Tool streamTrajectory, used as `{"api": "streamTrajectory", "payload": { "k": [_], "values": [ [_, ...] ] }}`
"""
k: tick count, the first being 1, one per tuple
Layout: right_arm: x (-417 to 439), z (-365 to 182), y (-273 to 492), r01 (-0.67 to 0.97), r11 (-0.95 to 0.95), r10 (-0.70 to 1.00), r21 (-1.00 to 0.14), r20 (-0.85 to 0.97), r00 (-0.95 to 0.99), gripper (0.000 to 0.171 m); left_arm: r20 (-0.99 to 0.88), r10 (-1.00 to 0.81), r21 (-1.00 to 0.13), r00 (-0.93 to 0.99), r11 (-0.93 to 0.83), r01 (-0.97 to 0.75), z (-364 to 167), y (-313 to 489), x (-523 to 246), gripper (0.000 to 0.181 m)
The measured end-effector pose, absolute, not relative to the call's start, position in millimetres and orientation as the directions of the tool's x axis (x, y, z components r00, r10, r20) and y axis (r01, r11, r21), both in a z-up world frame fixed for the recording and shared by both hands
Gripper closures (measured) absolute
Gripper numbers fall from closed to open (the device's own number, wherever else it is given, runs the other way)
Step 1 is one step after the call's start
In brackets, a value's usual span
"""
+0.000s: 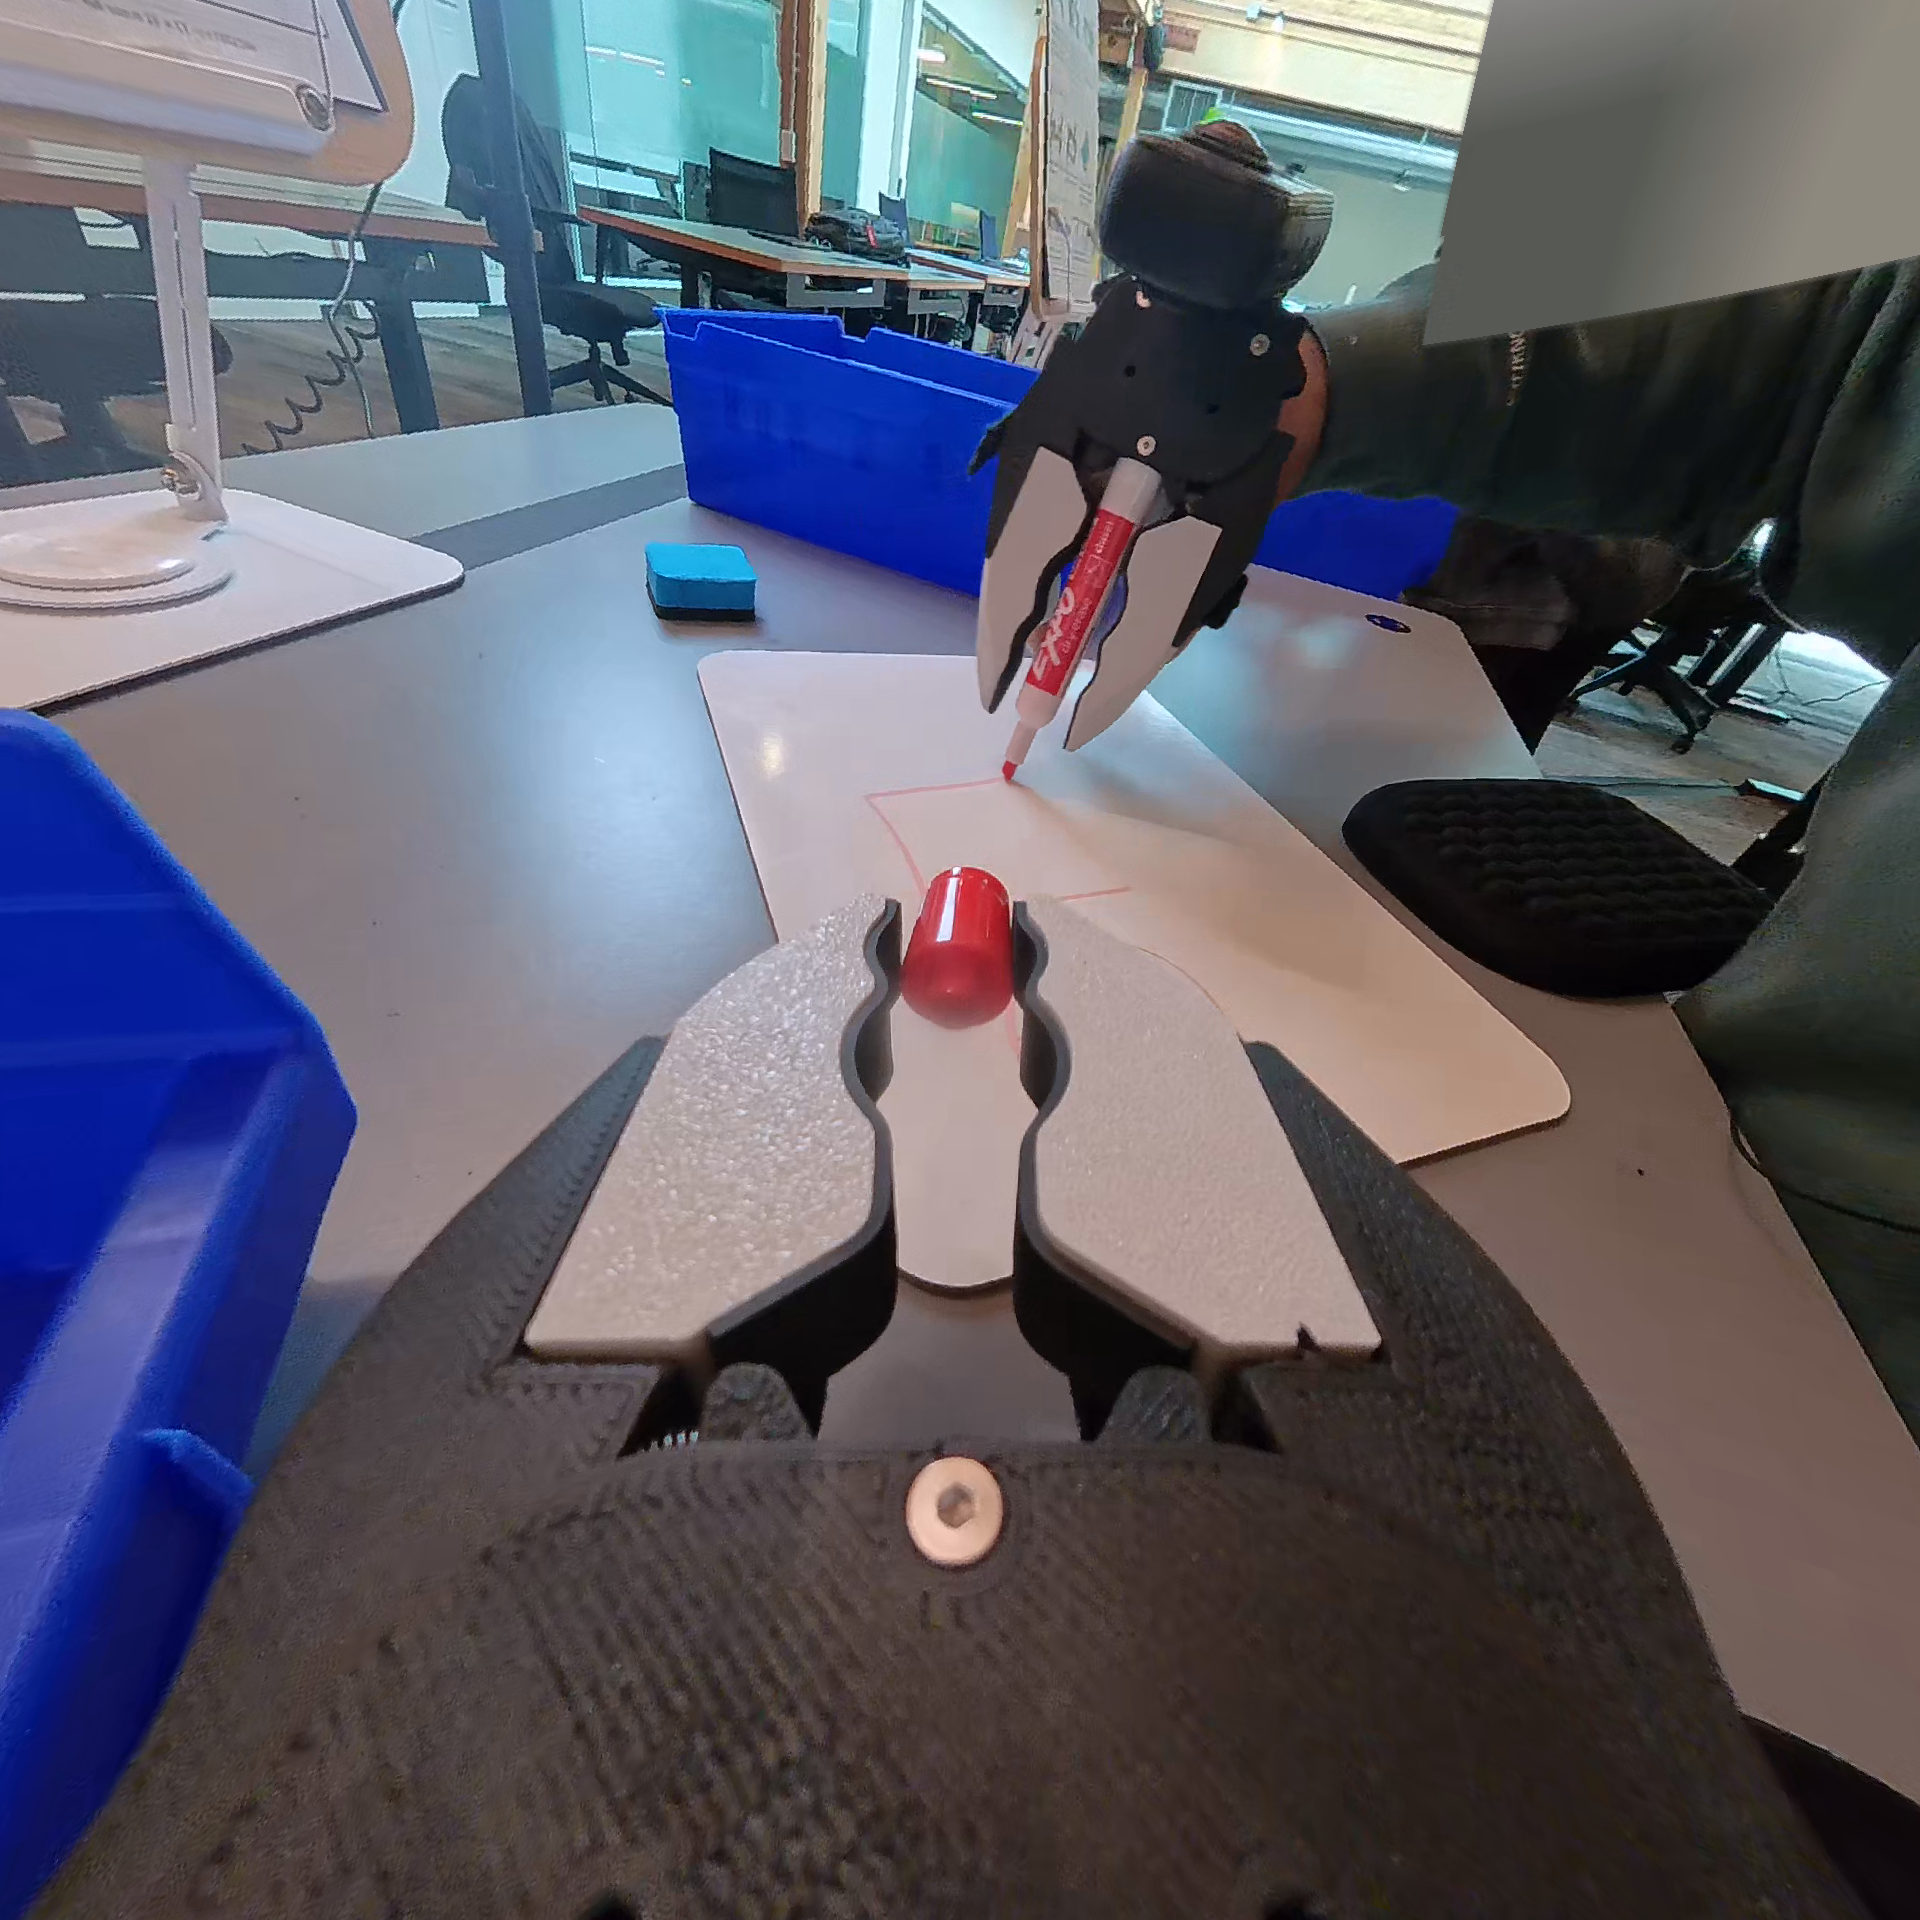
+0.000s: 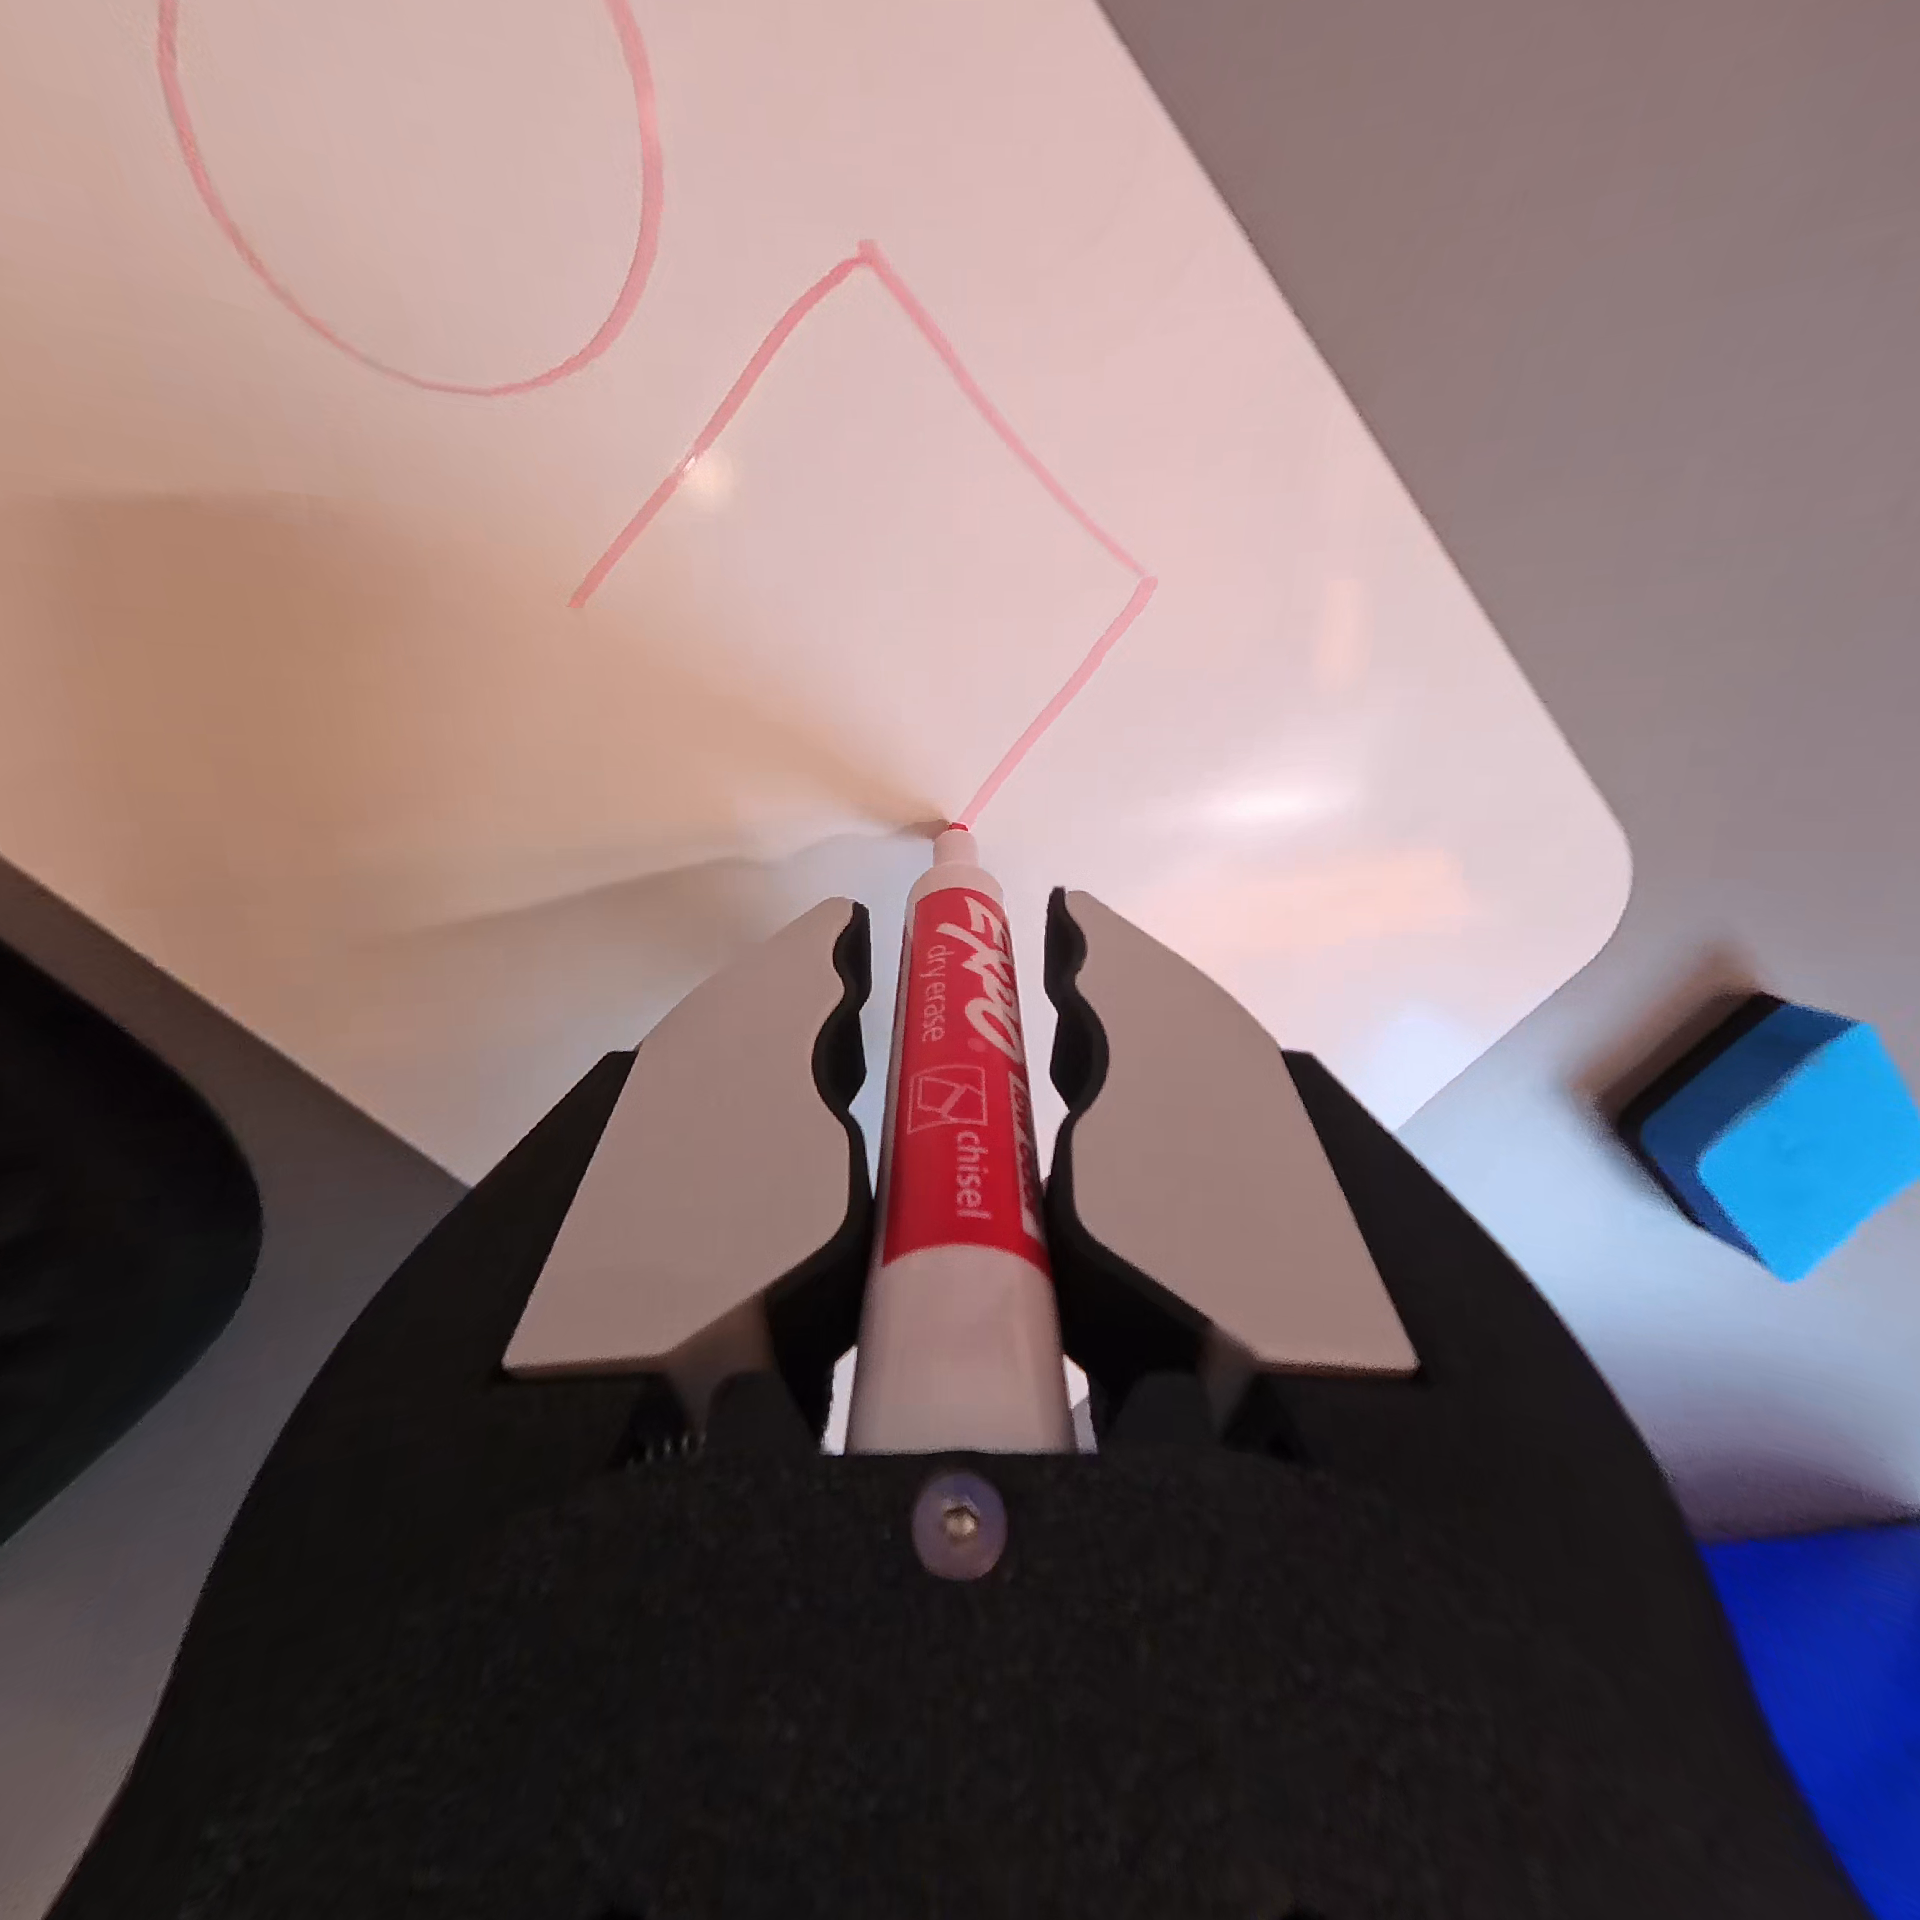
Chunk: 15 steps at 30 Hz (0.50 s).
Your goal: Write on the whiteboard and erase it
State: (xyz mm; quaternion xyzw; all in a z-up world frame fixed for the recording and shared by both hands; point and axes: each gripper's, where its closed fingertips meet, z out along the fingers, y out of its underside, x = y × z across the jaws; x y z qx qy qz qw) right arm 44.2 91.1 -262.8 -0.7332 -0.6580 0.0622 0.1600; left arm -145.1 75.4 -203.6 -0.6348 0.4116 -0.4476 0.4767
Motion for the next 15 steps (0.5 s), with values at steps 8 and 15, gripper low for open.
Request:
{"api": "streamTrajectory", "payload": {
  "k": [8, 15],
  "values": [
    [55.5, -262.7, 82.4, 0.943, -0.107, 0.980, -0.316, 0.128, 0.153, 0.138, 0.166, -0.949, -0.975, 0.268, -0.199, -0.102, -204.4, 75.7, -144.9, 0.161],
    [39.6, -262.8, 72.0, 0.939, -0.079, 0.987, -0.333, 0.106, 0.121, 0.138, 0.166, -0.949, -0.975, 0.270, -0.199, -0.101, -204.2, 75.7, -145.1, 0.161]
  ]
}}
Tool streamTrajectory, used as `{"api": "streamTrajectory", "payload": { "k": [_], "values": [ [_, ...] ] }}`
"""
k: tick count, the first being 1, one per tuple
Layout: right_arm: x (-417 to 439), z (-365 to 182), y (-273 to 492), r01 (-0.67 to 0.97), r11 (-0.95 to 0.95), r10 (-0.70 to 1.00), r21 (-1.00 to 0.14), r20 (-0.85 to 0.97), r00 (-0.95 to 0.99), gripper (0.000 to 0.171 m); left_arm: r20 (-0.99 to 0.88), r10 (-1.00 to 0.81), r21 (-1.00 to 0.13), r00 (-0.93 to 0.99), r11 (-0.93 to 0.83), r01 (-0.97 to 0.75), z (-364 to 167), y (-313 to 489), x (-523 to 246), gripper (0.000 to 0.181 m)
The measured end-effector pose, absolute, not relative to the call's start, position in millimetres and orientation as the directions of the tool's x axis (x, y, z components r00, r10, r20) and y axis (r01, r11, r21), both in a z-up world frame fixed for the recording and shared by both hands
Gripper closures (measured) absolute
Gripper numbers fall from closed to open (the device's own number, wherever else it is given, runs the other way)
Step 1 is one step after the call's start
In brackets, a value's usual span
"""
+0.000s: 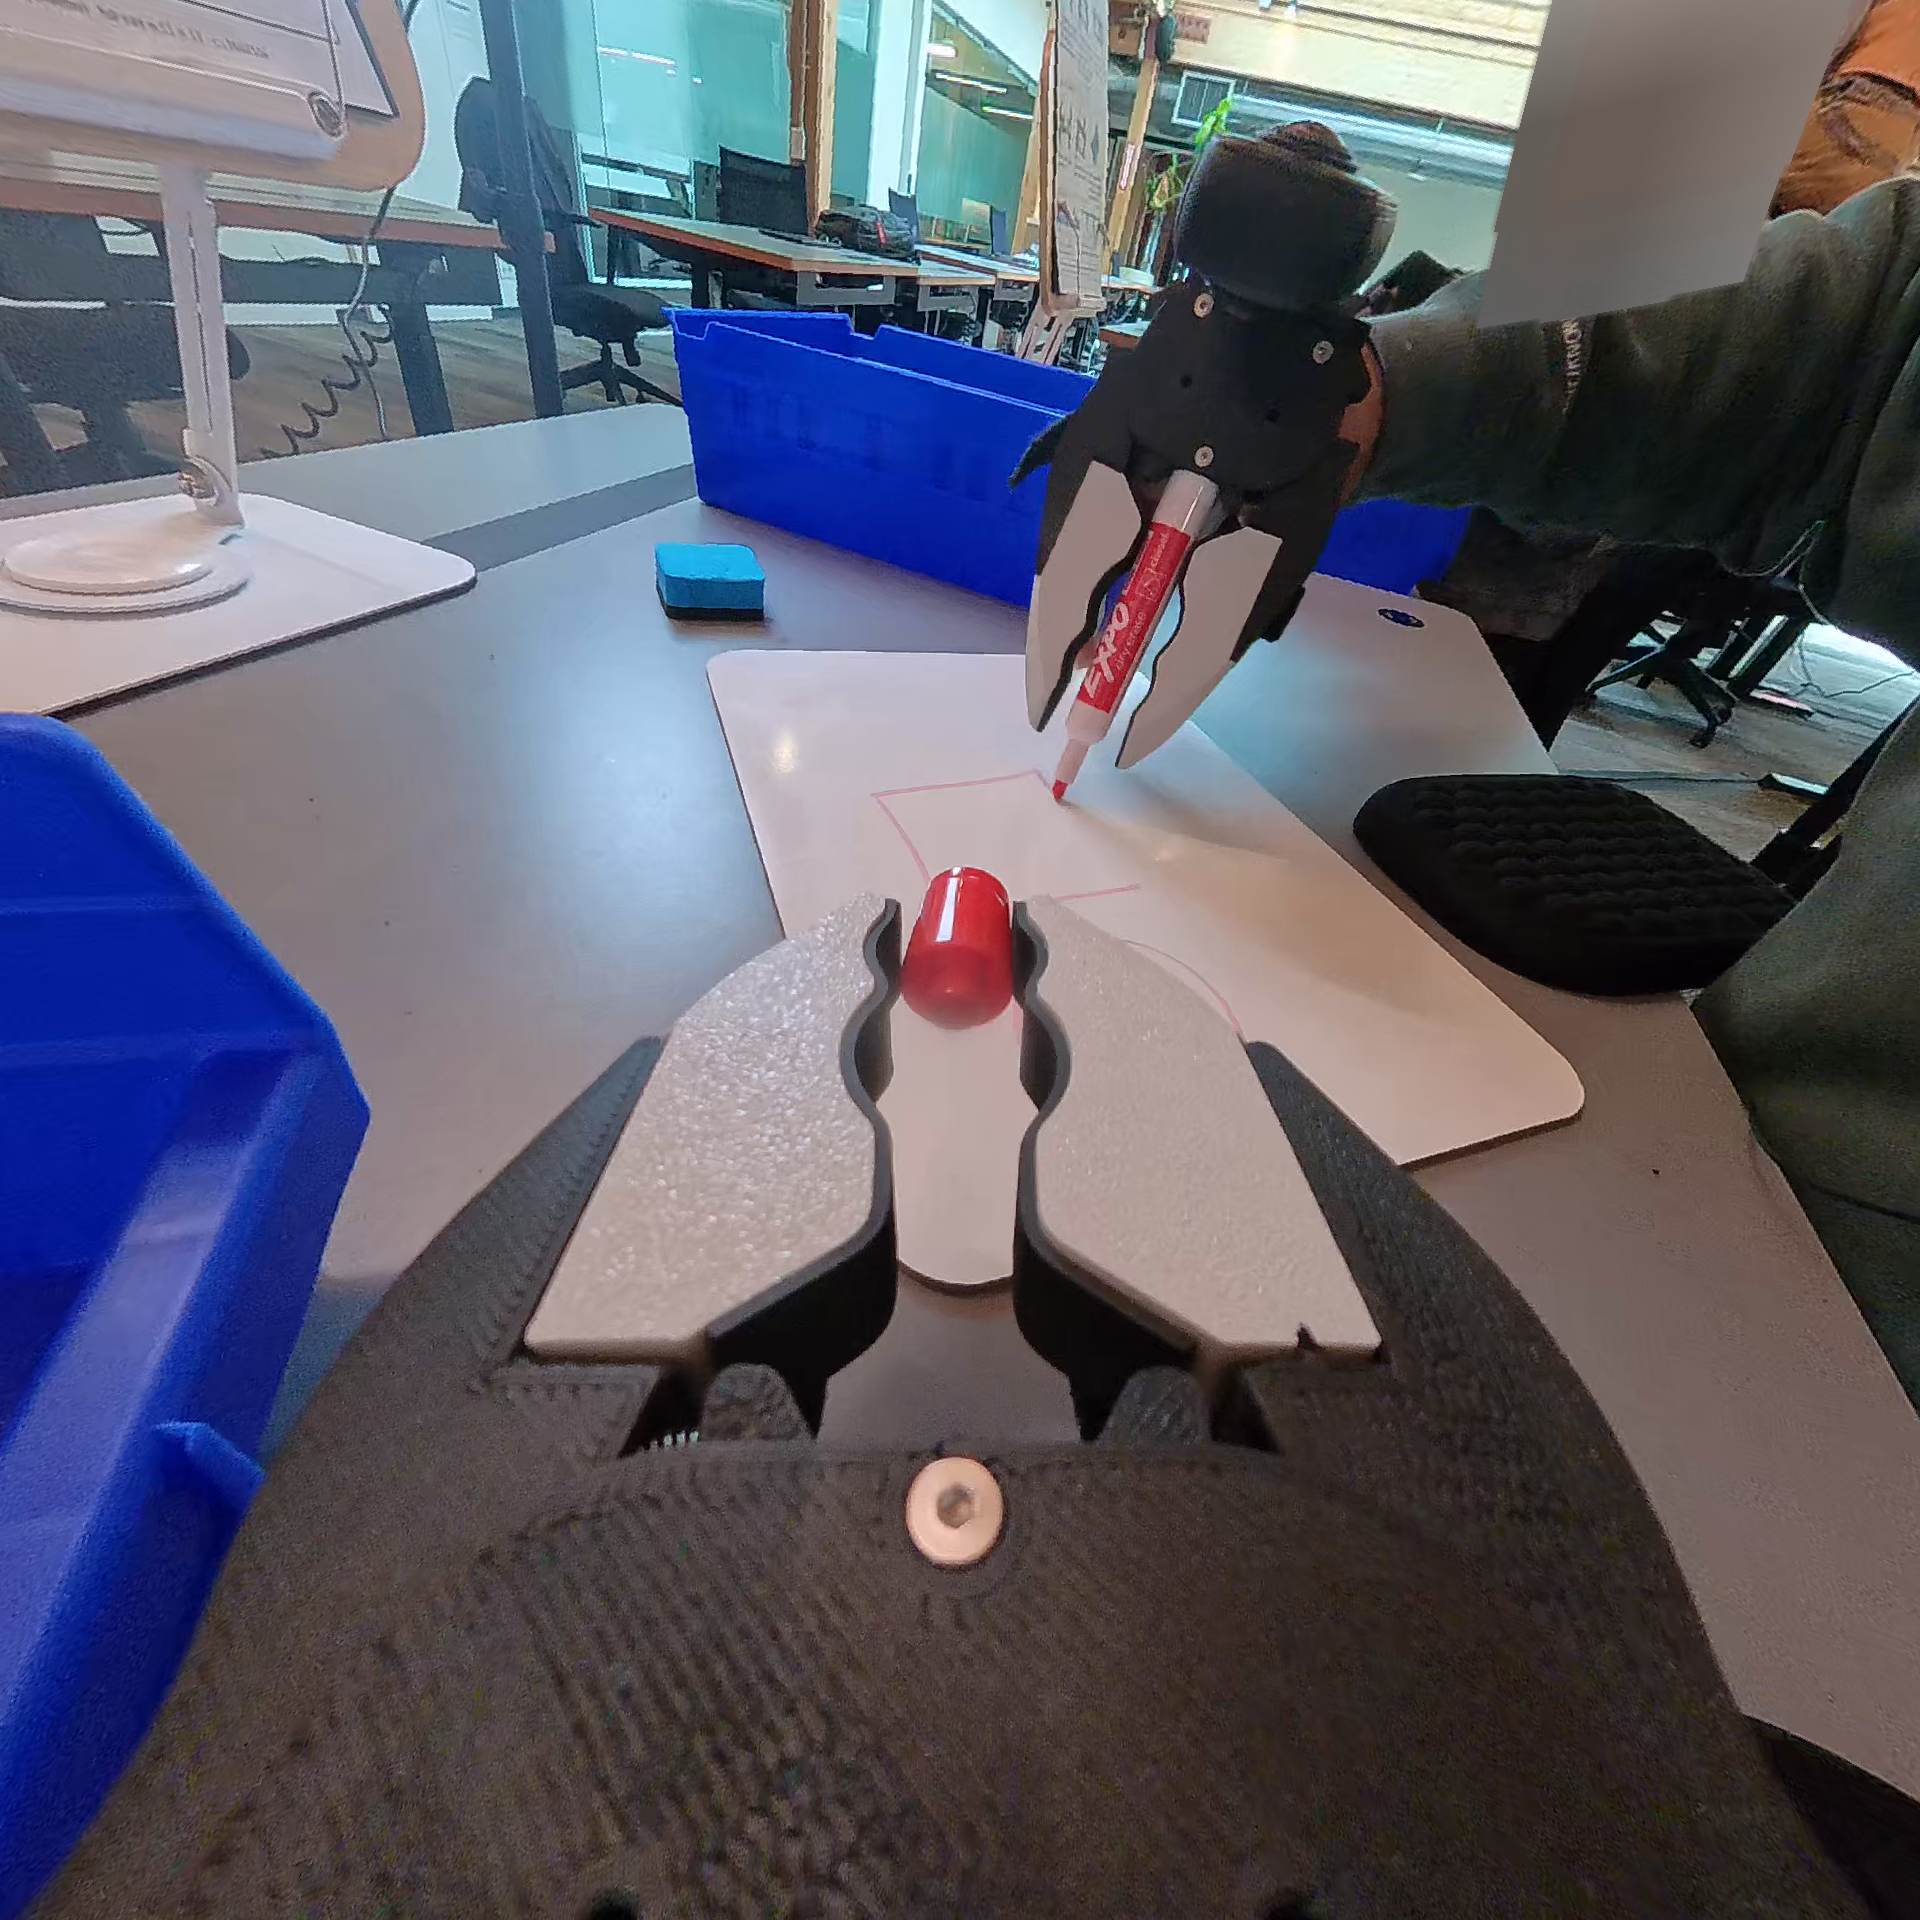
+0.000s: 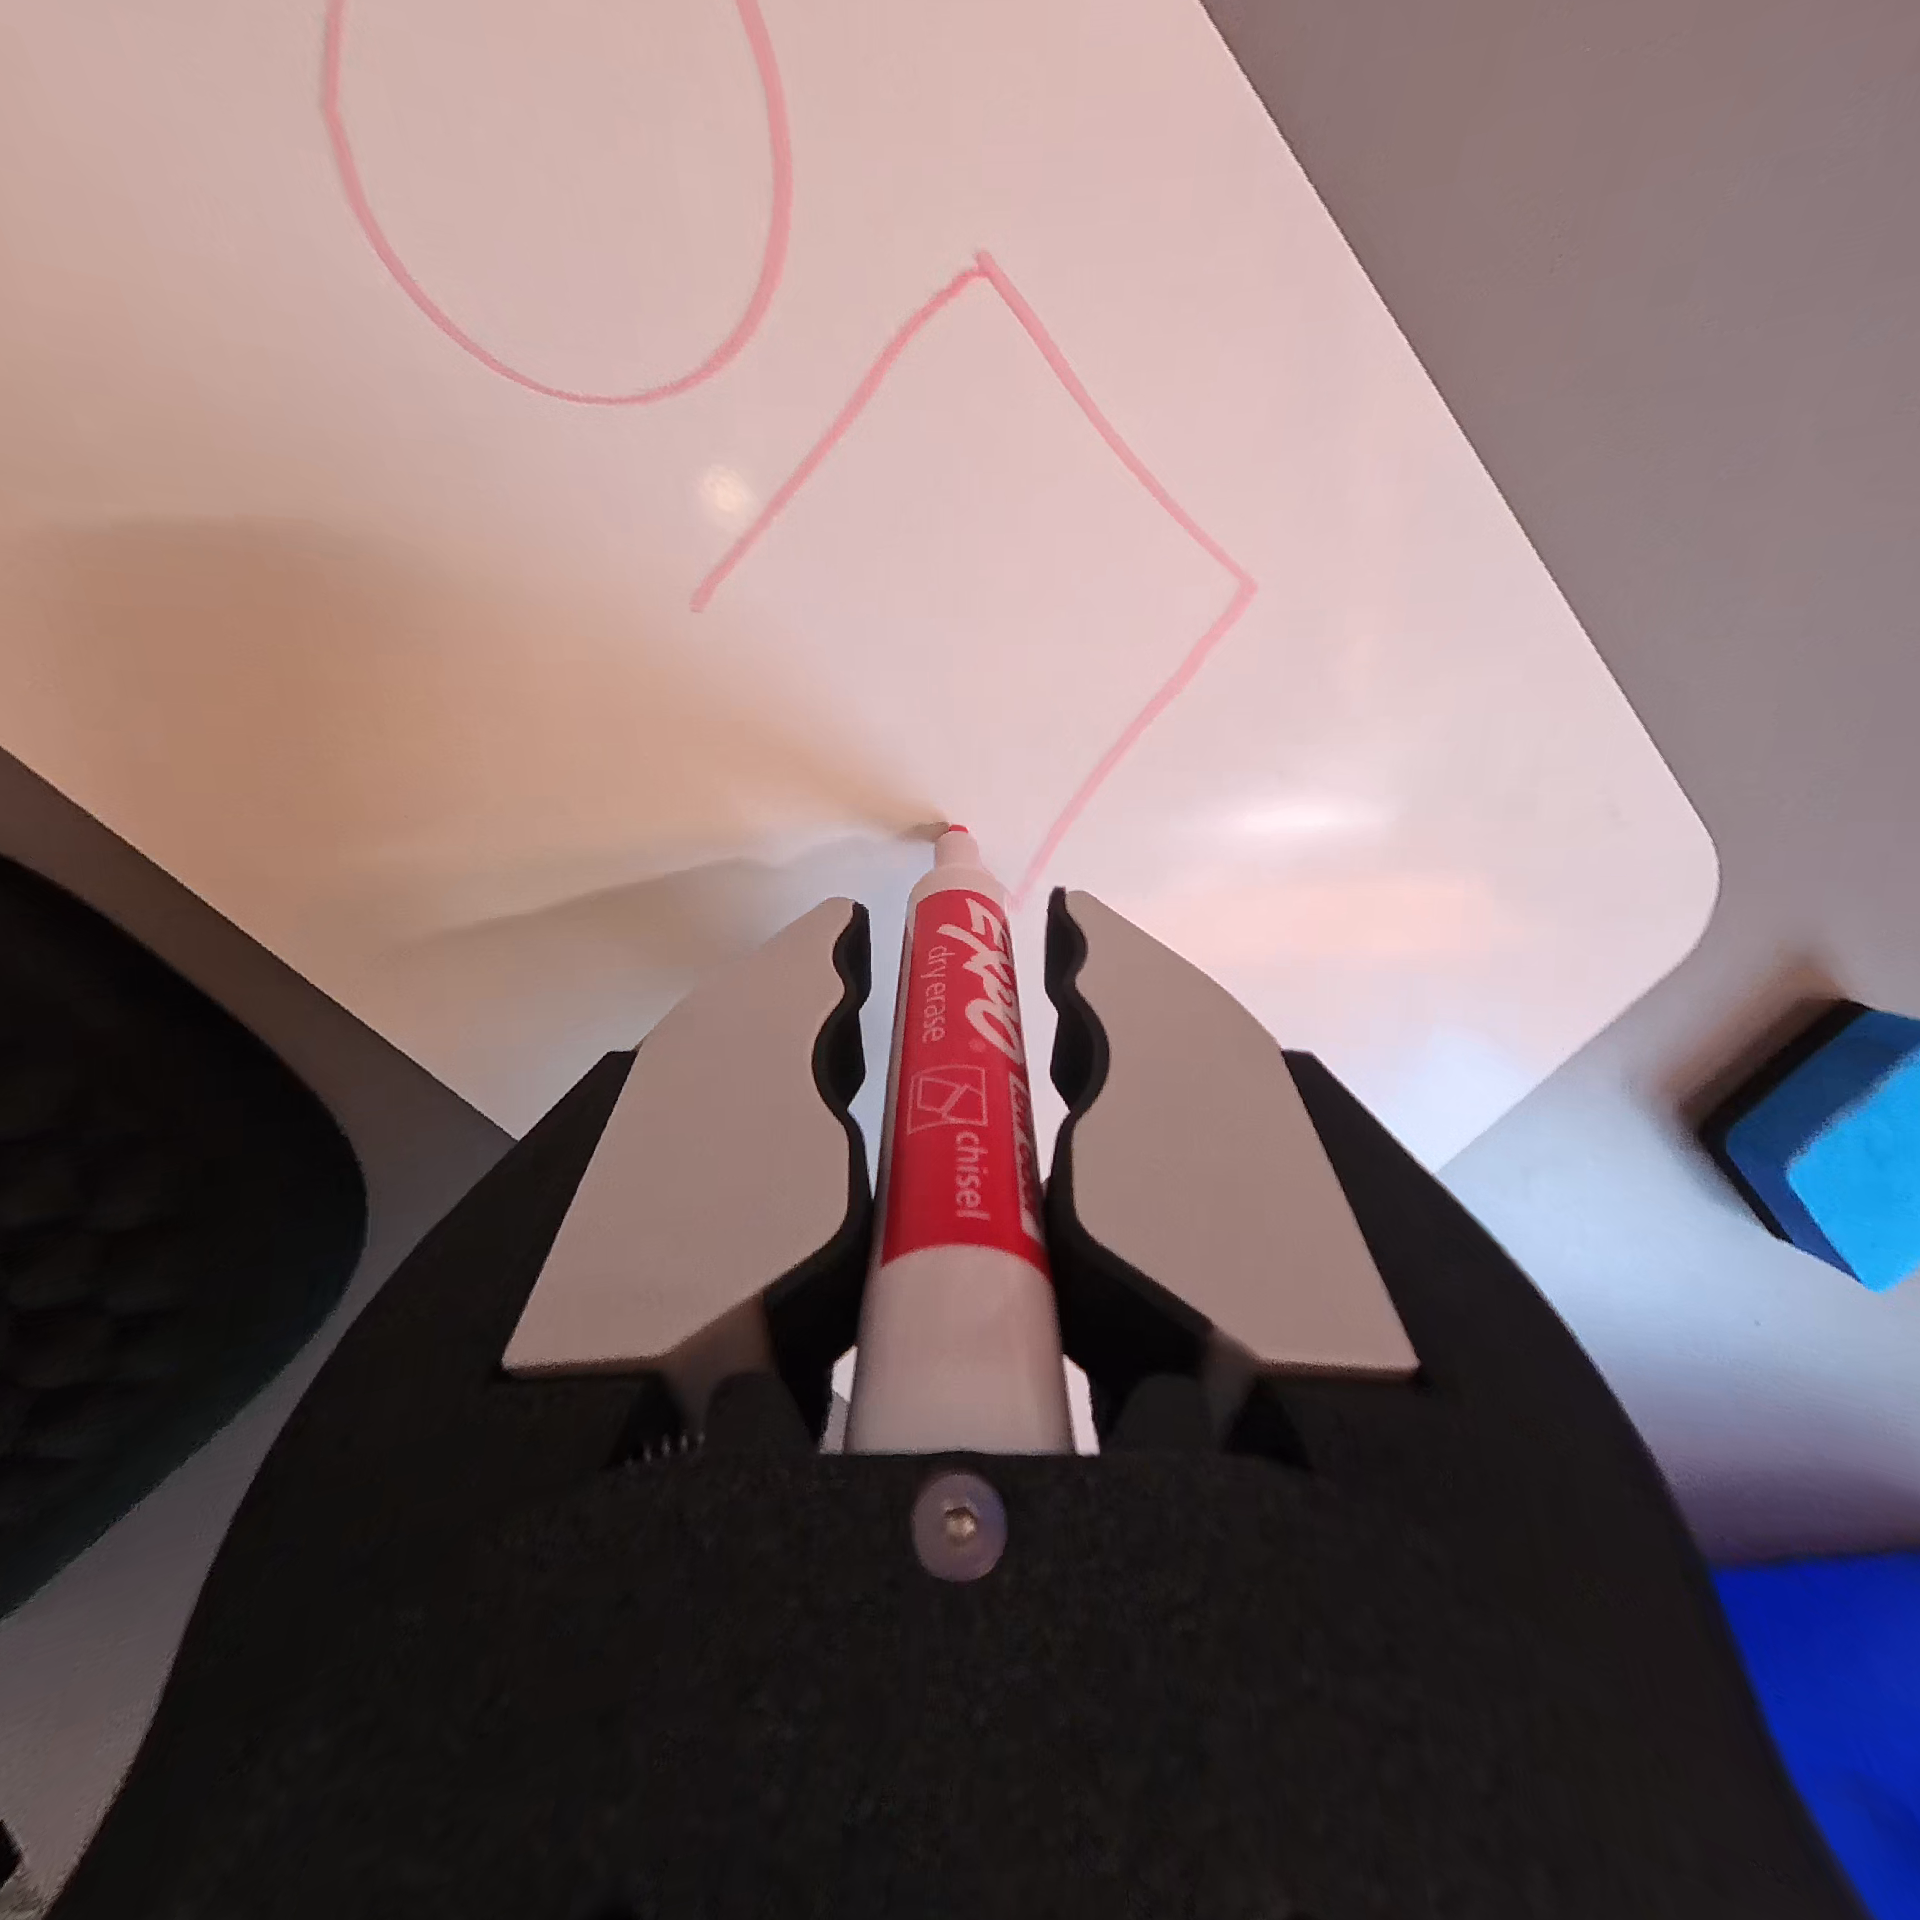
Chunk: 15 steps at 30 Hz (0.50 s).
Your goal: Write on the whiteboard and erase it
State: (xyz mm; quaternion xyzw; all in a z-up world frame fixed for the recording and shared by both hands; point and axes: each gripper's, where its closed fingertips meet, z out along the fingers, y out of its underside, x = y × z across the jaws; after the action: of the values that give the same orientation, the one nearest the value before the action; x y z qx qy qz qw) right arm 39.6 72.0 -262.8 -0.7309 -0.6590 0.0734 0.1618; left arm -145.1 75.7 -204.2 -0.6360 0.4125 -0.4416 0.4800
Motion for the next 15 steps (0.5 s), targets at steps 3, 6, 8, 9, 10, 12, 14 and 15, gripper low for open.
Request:
{"api": "streamTrajectory", "payload": {
  "k": [3, 6, 8, 9, 10, 12, 14, 15],
  "values": [
    [28.2, -262.9, 63.1, 0.937, -0.056, 0.991, -0.346, 0.092, 0.094, 0.138, 0.165, -0.949, -0.975, 0.267, -0.198, -0.103, -204.4, 75.1, -144.6, 0.161],
    [15.7, -262.9, 52.6, 0.934, -0.025, 0.995, -0.356, 0.084, 0.059, 0.138, 0.166, -0.950, -0.974, 0.264, -0.199, -0.104, -204.7, 74.5, -144.3, 0.161],
    [7.1, -262.9, 45.2, 0.931, -0.004, 0.996, -0.365, 0.079, 0.036, 0.138, 0.166, -0.950, -0.974, 0.264, -0.199, -0.105, -204.7, 74.4, -144.2, 0.161],
    [2.9, -263.0, 41.8, 0.929, 0.005, 0.997, -0.371, 0.077, 0.025, 0.138, 0.166, -0.950, -0.974, 0.263, -0.199, -0.105, -204.7, 74.2, -144.1, 0.161],
    [-0.7, -263.0, 38.8, 0.926, 0.014, 0.997, -0.376, 0.076, 0.016, 0.138, 0.166, -0.950, -0.974, 0.263, -0.199, -0.105, -204.8, 74.1, -144.0, 0.161],
    [-6.4, -263.0, 33.4, 0.922, 0.028, 0.997, -0.385, 0.072, 0.000, 0.138, 0.165, -0.951, -0.974, 0.262, -0.199, -0.106, -204.7, 73.9, -143.9, 0.161],
    [-9.2, -261.9, 31.6, 0.919, 0.041, 0.996, -0.392, 0.084, -0.009, 0.138, 0.165, -0.951, -0.974, 0.262, -0.199, -0.107, -204.8, 73.8, -143.9, 0.161],
    [-8.5, -258.4, 35.2, 0.916, 0.047, 0.994, -0.398, 0.106, -0.005, 0.138, 0.166, -0.951, -0.974, 0.262, -0.199, -0.106, -204.8, 73.8, -143.9, 0.161]
  ]
}}
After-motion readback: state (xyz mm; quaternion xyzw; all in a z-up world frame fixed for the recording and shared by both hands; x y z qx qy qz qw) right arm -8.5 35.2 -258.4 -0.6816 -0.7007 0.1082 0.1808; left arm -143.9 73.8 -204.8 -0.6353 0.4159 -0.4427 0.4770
